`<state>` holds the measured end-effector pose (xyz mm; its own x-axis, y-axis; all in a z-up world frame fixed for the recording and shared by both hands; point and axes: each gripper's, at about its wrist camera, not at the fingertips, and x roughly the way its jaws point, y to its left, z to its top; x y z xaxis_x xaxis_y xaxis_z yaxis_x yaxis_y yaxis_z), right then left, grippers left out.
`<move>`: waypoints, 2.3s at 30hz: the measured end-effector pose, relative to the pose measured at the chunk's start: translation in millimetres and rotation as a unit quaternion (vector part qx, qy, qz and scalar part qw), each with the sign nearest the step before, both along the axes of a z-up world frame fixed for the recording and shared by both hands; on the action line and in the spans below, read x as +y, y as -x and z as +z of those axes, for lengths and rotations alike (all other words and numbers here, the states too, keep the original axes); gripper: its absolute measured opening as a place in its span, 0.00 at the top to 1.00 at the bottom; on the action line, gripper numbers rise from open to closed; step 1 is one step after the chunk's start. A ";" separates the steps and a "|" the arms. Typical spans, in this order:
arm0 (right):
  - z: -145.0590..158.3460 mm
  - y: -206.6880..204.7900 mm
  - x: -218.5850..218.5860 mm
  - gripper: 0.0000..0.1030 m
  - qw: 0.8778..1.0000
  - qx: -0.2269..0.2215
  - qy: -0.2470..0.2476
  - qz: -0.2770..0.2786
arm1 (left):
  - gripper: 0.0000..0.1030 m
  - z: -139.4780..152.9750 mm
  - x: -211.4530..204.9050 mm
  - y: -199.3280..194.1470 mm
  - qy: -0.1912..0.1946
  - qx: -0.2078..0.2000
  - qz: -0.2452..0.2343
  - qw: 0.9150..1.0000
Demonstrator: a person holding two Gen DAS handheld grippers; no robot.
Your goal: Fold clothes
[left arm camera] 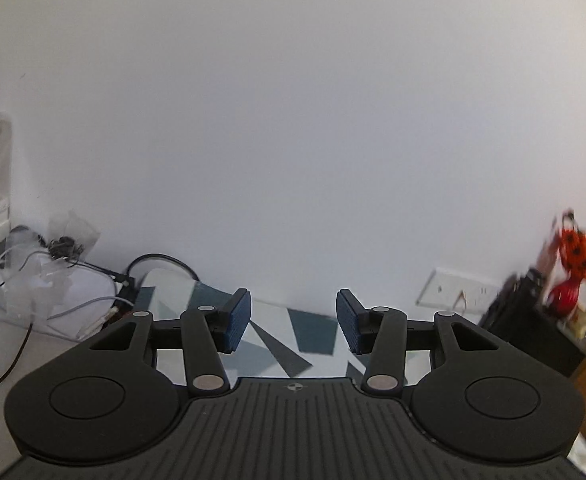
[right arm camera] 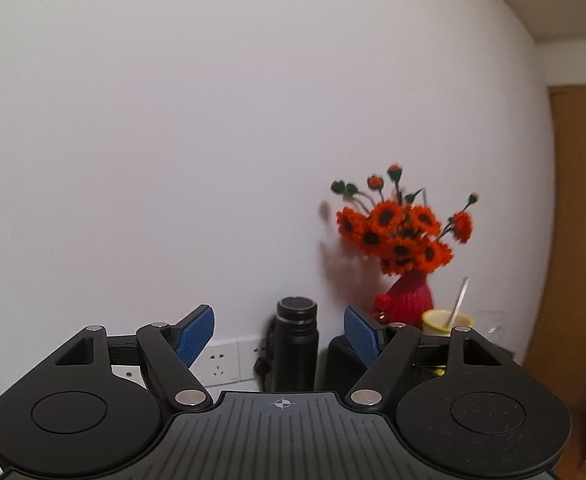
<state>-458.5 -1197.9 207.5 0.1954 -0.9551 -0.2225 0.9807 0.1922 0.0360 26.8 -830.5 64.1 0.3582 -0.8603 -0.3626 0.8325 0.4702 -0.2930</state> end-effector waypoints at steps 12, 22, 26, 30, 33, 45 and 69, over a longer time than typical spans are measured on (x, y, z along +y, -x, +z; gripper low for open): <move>-195.1 -9.8 -64.1 0.39 0.962 0.069 -0.206 0.169 | 0.56 -95.5 -114.1 117.4 -0.192 0.003 -0.084 0.978; -268.6 -4.3 -101.2 0.37 0.941 0.077 -0.298 0.141 | 0.56 -136.8 -146.6 100.5 -0.264 0.019 -0.058 0.963; -269.0 3.9 -106.1 0.41 0.946 0.080 -0.304 0.084 | 0.56 -145.3 -158.3 90.0 -0.277 0.019 -0.054 0.959; -266.0 30.7 -97.7 0.73 0.950 0.041 -0.308 -0.004 | 0.56 -148.0 -171.4 83.2 -0.277 0.006 -0.054 0.959; -266.4 28.7 -93.6 0.70 0.953 0.049 -0.300 -0.001 | 0.55 -149.5 -180.3 76.1 -0.270 0.004 -0.049 0.961; -247.9 -33.6 -57.8 0.18 0.939 0.111 -0.293 0.144 | 0.44 -132.3 -179.3 89.2 -0.273 0.054 -0.124 0.952; -234.3 -36.6 -51.7 0.92 0.946 0.052 -0.272 0.167 | 1.00 -145.3 -199.2 102.9 -0.213 0.172 -0.102 0.956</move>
<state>-421.9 -1249.6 -26.8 0.4161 -0.5824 -0.6983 0.8722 0.4728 0.1254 -76.1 -1029.7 -81.3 -0.0053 -0.6473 -0.7622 0.8091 0.4452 -0.3836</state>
